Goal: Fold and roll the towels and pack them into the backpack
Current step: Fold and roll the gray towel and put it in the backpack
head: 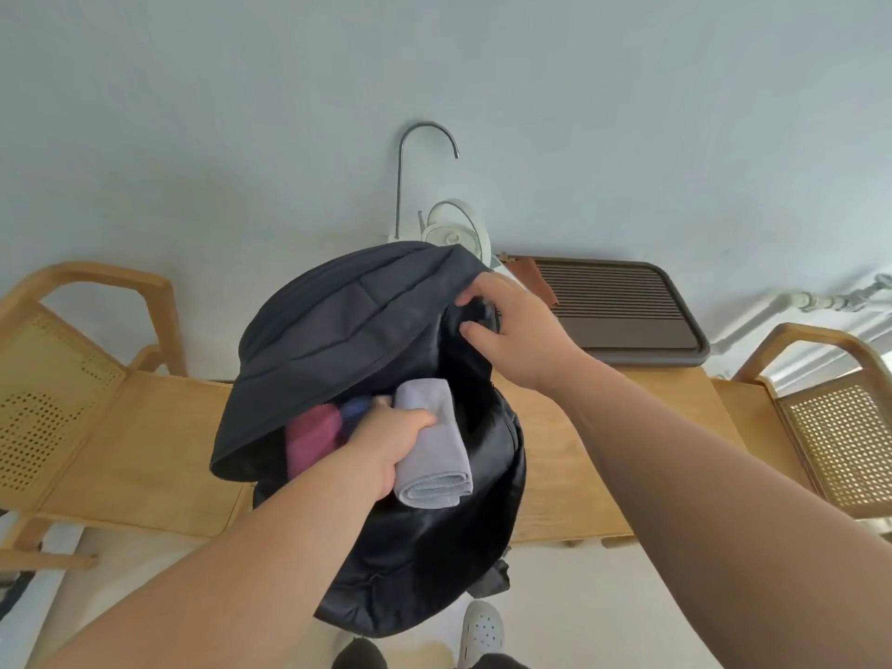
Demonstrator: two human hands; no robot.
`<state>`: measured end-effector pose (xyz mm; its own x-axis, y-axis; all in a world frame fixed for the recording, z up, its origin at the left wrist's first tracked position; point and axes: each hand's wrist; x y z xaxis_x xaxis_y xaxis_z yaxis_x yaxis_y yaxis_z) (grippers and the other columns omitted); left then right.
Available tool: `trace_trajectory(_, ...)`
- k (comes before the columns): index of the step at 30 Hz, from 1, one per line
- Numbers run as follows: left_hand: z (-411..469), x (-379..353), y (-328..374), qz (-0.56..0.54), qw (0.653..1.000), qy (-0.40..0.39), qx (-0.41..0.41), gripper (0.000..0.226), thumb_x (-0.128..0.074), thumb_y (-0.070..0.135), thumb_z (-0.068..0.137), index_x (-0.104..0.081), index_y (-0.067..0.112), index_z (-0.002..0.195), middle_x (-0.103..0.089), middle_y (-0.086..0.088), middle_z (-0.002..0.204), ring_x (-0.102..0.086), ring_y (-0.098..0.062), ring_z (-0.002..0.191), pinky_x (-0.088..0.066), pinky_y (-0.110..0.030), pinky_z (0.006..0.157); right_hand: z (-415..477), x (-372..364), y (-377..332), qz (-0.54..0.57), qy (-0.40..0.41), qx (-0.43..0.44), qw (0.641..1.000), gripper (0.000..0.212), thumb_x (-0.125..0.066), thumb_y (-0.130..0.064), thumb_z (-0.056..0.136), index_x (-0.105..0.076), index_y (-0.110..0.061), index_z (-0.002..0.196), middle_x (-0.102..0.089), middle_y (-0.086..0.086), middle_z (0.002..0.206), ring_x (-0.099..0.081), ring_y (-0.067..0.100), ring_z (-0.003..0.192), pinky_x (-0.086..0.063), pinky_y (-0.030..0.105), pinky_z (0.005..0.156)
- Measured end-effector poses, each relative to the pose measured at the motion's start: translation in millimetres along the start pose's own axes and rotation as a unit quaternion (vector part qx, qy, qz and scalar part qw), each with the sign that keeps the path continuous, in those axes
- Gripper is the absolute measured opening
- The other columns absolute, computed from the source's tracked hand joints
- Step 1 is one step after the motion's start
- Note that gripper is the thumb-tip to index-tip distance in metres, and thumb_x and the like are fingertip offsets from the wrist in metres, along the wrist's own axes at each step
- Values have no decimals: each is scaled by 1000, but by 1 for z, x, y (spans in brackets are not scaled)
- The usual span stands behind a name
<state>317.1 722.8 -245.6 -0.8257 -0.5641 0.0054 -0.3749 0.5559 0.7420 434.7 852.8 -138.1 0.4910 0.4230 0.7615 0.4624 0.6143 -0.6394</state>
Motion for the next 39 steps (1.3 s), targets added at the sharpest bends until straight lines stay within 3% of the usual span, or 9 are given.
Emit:
trace_trajectory(4,11,-14,12,75,989,17,-124,45,-60,18,94,-44,45,127,-56,12,115,-57,-10,100,-48,-33,84,10,6,12,30,-2,13,999,21,-59,-8,83,-46,-25,88,-48,-11,83,-42,10,73,-38,24,67)
trace_trajectory(12,62,-44,8,162,964,74,-197,20,-48,19,102,-59,36,99,-57,-4,103,-56,-21,91,-45,-30,74,35,16,30,46,-72,48,995,26,-58,-13,82,-47,-27,102,-58,3,102,-56,30,84,-50,51,80)
trace_trajectory(14,75,-40,-6,340,915,50,-210,25,-44,27,102,-54,45,115,-46,-8,123,-53,-32,108,-46,-37,90,36,17,31,50,-82,50,994,28,-59,-12,82,-47,-25,105,-57,4,105,-55,27,77,-50,49,82)
trace_trajectory(16,76,-38,-16,530,816,22,-231,42,-42,34,101,-37,47,140,-35,-11,135,-47,-36,116,-44,-44,99,35,16,31,54,-88,55,993,31,-59,-12,81,-48,-23,107,-57,4,105,-56,32,84,-49,51,83)
trace_trajectory(20,67,-40,-19,675,687,34,-268,66,-48,39,97,-15,43,154,-33,-13,132,-43,-36,116,-42,-45,98,30,17,30,51,-95,54,993,35,-59,-11,81,-48,-23,112,-54,-2,105,-57,33,89,-49,51,86)
trace_trajectory(26,74,-47,-15,455,851,3,-264,64,-57,33,91,-28,45,147,-39,-13,136,-49,-37,121,-45,-48,102,25,13,33,51,-87,48,994,38,-61,-15,81,-48,-26,116,-52,-6,115,-58,30,95,-48,50,90)
trace_trajectory(29,78,-40,-23,428,864,-8,-263,65,-55,35,91,-25,44,148,-38,-14,140,-45,-37,128,-41,-48,107,22,13,35,45,-87,35,995,44,-61,-17,81,-47,-31,120,-52,-11,121,-56,21,104,-49,46,91)
trace_trajectory(35,57,-40,-13,775,524,92,-342,56,-43,41,100,-34,26,153,-20,-15,153,-33,-39,131,-33,-50,105,14,19,37,6,-103,25,994,66,-63,-16,83,-39,-32,142,-48,-15,137,-49,1,117,-41,26,99)
trace_trajectory(39,63,-23,-12,837,334,0,-434,61,-31,40,103,-24,13,157,-9,-14,166,0,-36,152,0,-64,120,10,11,37,-62,-133,62,987,92,-71,-24,82,-18,-31,157,-18,-19,160,-35,10,140,-43,35,106)
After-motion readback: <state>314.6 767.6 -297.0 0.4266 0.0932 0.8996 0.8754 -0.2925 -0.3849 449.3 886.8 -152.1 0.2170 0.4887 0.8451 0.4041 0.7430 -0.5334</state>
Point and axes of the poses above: each hand's wrist, its own z-axis towards the middle knuckle, its own x-axis out of the back of the hand, y = z × x
